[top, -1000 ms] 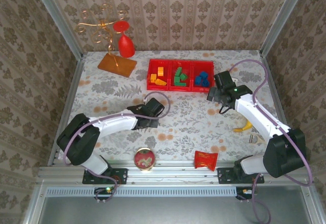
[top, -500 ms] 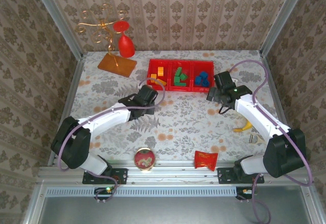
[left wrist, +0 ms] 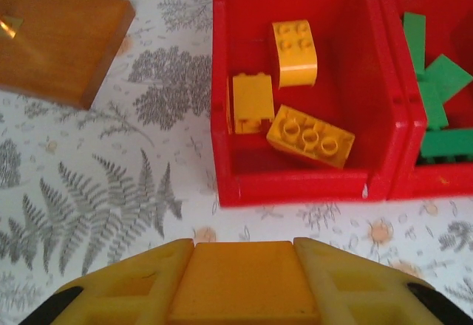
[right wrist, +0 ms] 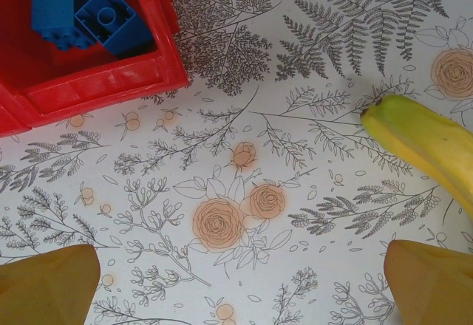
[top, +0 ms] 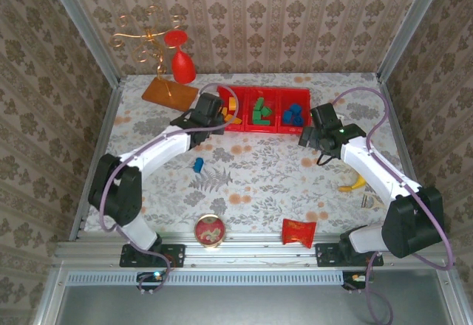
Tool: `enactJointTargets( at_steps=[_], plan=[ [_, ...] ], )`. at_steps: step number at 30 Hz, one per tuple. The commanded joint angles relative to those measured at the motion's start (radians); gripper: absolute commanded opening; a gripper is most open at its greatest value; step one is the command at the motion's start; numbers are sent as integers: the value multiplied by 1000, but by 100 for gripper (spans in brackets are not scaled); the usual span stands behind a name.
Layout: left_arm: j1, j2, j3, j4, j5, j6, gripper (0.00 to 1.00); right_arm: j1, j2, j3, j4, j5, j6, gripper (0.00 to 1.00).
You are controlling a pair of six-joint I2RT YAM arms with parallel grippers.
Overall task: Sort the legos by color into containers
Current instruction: Place the lego in the container.
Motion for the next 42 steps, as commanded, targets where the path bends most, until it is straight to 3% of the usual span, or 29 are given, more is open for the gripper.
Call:
enactJointTargets(
  at_steps=[1,17,31,36,42],
  plan=[
    [9,62,84,20,11,60,32,8,-6,-8,12,-8,22,100],
    [23,357,395,13,36,92,33,10,-21,-14,3,-11,21,100],
    [38,433,452,19,80,52,38,10,-34,-22,1,-12,24,100],
    [38,449,475,14,91,46,49,10,-40,-20,-3,-11,22,100],
    [40,449,490,15,122,29,52,10,-43,-15,-7,-11,20,100]
  ],
)
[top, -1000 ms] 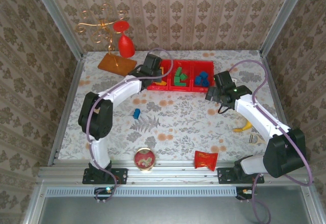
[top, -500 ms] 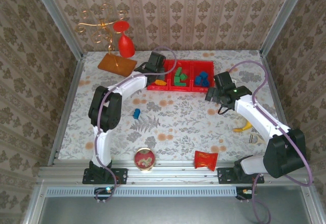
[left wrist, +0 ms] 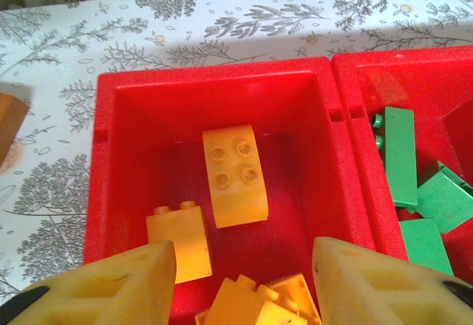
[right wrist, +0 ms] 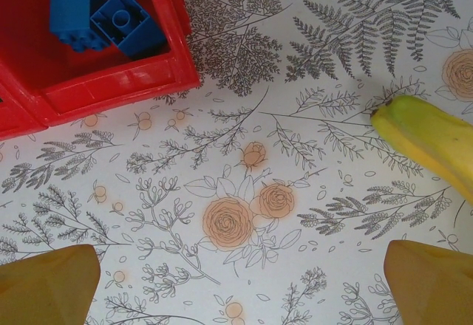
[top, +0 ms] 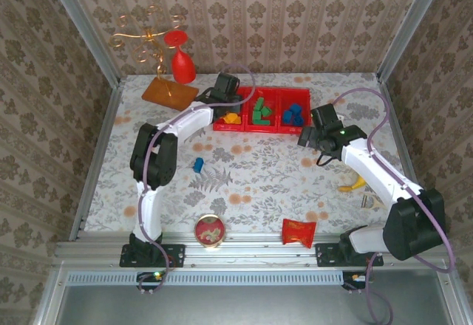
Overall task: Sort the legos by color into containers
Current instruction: Place the lego in the container.
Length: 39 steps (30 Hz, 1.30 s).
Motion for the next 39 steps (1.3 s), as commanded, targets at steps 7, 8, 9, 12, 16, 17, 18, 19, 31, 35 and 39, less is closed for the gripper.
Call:
enactJointTargets(
  at_steps=[7,8,9,12,16,17,18,19,31,35,39],
  plan=[
    [6,-69,-17,20,40,-29,54,11,-45,-4,-25,5,14,100],
    [6,-88,-33,26,36,-28,55,14,-48,-3,-25,4,13,100],
    [6,-111,-51,33,34,-29,56,17,-53,-4,-25,4,11,100],
    [6,-179,-108,49,23,-29,59,31,-61,0,-27,6,8,100],
    [5,-279,-195,66,10,-30,67,62,-60,9,-32,14,8,100],
    [3,-307,-221,72,8,-31,69,73,-61,13,-32,16,8,100],
    [3,-336,-247,78,5,-33,71,83,-57,16,-32,20,11,100],
    [3,-362,-270,82,3,-35,73,93,-54,19,-33,21,14,100],
    [3,-758,-631,111,-101,-85,100,327,82,99,12,6,88,100],
    [9,-906,-762,86,-189,-118,100,416,181,161,20,2,99,100],
    [24,-1050,-884,52,-261,-152,100,478,275,229,25,-7,94,100]
  ],
)
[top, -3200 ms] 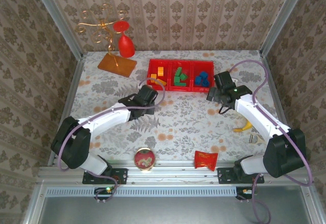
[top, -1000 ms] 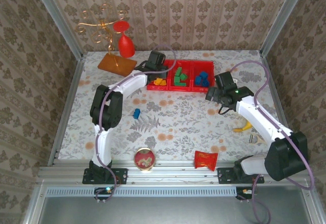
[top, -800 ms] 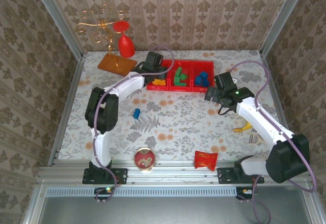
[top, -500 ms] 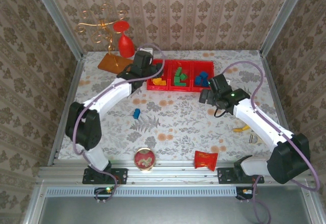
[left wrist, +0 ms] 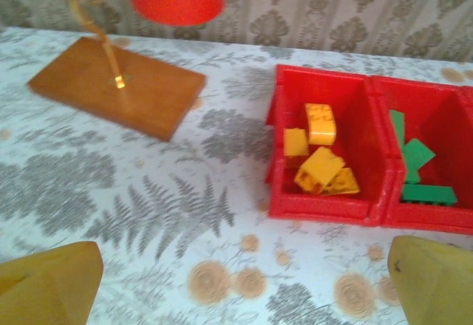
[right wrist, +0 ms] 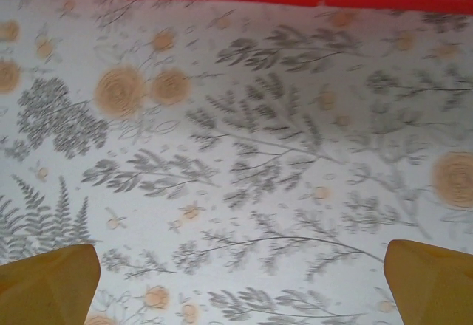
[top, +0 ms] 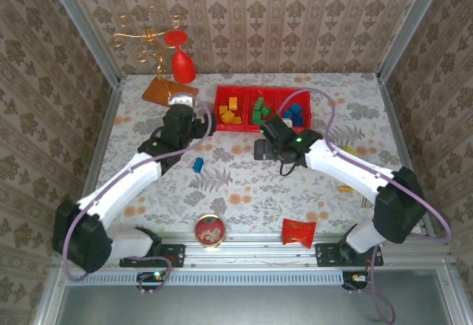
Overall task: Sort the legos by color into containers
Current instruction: Place the lego in the container, then pick up the lego from the middle-left of the table.
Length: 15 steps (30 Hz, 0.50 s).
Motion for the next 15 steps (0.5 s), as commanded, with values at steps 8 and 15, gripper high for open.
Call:
enactJointTargets(
  at_steps=[8,15],
  plan=[
    [66,-341,-239,-125,-162,-101,100,131,250,213,1,-53,-18,100],
    [90,-480,-302,-223,-192,-121,100,199,404,374,-27,-90,-87,100]
  ],
)
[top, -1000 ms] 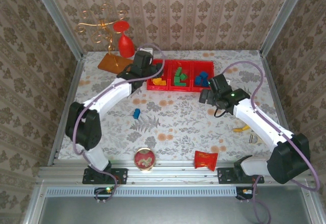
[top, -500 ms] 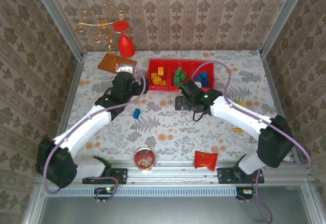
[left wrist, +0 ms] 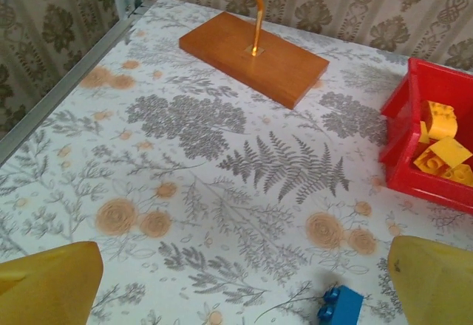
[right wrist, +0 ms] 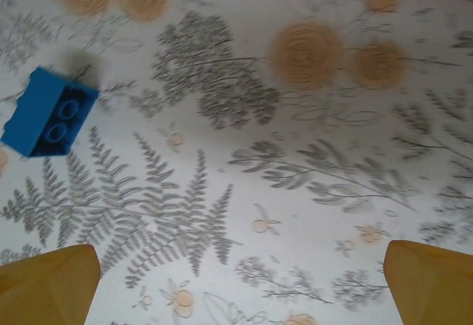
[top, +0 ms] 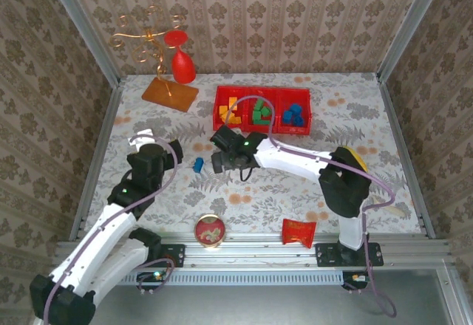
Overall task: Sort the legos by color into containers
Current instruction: Pick up the lego from the middle-left of the table.
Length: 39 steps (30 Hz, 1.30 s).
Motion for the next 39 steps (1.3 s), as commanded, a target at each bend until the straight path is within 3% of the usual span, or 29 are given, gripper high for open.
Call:
enactJointTargets(
  at_steps=[1,14,31,39],
  plan=[
    [13,-56,-22,-77,-55,-31,100,27,65,87,-38,-29,-56,100],
    [14,-181,-100,-183,-73,-102,100,59,298,363,-81,-85,-105,96],
    [58,-160,-125,-146,-29,-109,100,59,559,680,-197,-31,-160,99],
    [72,-144,-128,-132,-10,-106,100,59,593,704,-230,-31,-182,96]
  ],
)
